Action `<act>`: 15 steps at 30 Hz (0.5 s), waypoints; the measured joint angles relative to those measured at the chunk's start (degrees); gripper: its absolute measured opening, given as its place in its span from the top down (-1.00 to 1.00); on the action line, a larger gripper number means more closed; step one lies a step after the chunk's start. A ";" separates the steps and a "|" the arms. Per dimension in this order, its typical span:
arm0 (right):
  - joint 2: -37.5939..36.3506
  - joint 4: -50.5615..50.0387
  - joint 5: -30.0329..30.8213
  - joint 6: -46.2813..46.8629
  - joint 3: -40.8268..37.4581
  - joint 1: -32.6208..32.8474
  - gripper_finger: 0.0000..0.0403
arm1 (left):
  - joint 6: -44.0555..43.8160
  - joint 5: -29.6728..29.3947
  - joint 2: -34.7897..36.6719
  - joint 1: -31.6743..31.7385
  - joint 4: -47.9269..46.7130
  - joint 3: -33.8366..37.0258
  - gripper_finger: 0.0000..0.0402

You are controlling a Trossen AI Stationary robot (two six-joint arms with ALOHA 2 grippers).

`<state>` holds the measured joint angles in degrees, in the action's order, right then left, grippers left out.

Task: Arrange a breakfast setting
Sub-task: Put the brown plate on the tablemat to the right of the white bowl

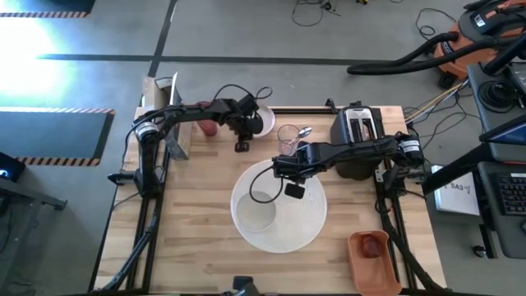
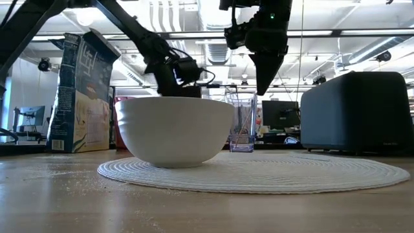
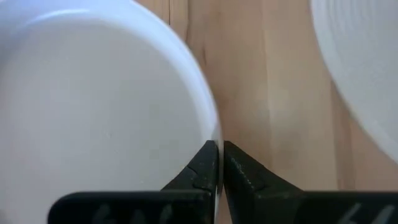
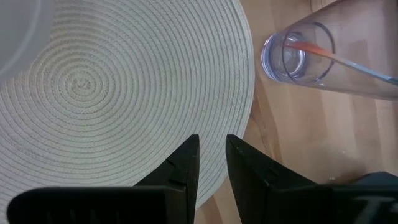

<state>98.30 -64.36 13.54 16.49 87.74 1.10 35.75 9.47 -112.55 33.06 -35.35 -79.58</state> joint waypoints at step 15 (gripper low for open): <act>0.00 -3.83 -0.02 1.61 0.00 0.00 0.65 | 1.24 3.28 0.48 0.15 -3.83 -5.48 1.00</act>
<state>98.30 -68.18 13.52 18.10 87.74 1.10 36.99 12.75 -112.07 33.21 -39.18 -85.06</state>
